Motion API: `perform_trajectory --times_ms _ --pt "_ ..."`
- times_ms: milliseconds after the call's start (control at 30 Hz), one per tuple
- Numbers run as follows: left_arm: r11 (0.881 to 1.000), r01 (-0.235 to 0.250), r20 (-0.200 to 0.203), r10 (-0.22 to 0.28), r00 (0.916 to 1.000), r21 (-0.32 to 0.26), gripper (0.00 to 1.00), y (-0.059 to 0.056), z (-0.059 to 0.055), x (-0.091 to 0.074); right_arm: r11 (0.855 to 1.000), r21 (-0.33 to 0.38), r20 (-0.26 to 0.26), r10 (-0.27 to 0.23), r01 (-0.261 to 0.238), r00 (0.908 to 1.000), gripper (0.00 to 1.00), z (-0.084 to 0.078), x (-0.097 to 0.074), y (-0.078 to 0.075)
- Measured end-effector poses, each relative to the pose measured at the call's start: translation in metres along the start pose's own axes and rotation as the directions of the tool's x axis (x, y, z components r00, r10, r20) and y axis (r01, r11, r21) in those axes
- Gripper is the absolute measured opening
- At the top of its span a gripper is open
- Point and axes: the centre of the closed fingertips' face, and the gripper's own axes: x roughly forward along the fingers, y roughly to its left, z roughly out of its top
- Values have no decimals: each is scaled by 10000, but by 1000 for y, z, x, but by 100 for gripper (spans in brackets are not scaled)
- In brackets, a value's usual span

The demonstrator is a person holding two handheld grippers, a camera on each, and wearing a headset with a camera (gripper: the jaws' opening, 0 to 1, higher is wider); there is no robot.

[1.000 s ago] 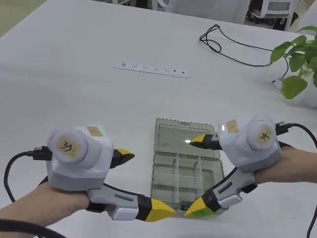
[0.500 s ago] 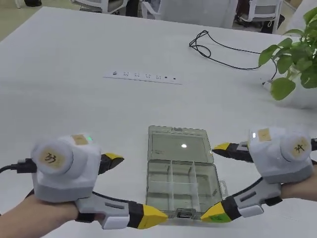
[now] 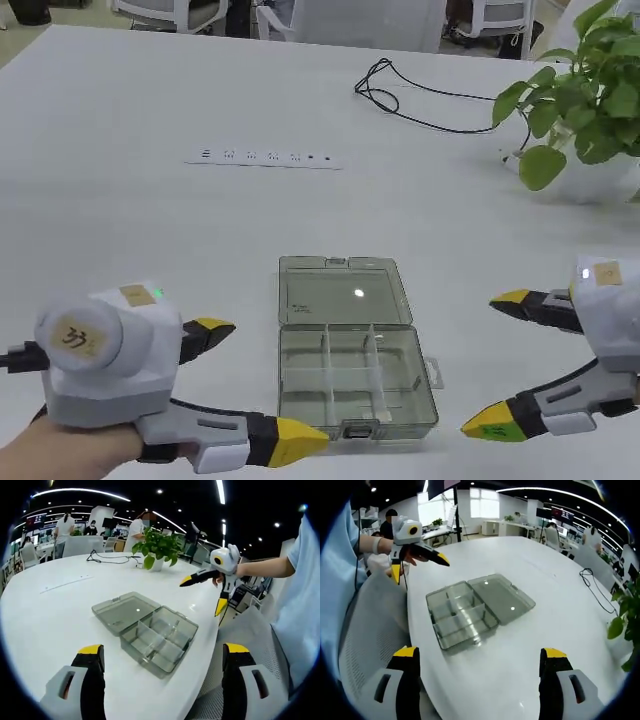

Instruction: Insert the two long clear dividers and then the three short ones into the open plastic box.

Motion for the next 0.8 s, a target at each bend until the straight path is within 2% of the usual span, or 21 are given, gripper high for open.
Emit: perform_trajectory --times_ms 133,433,500,567,667,800 --pt "10000 9 -29 -9 10000 32 100 -1 -1 0 9997 6 -405 -245 245 9989 100 -19 -12 -10" --pt "10000 -2 -3 2 10000 6 100 -4 -2 -1 9987 32 -1178 -505 512 9918 99 -46 -32 -20" --pt "10000 -23 3 23 10000 34 100 -4 -2 -1 9990 -18 -1409 -436 438 9891 98 -52 -32 -21" --pt "10000 -27 19 27 10000 21 100 -4 -1 -2 9987 -387 -1696 -392 331 9847 98 -57 -32 -21" --pt "9999 -86 33 85 10000 54 100 -4 0 -4 9989 -441 -2038 -253 166 9787 95 -64 -31 -22" --pt "9998 -174 38 174 9998 58 100 -3 0 -10 9981 -601 -2553 -49 -108 9669 93 -75 -33 -24"
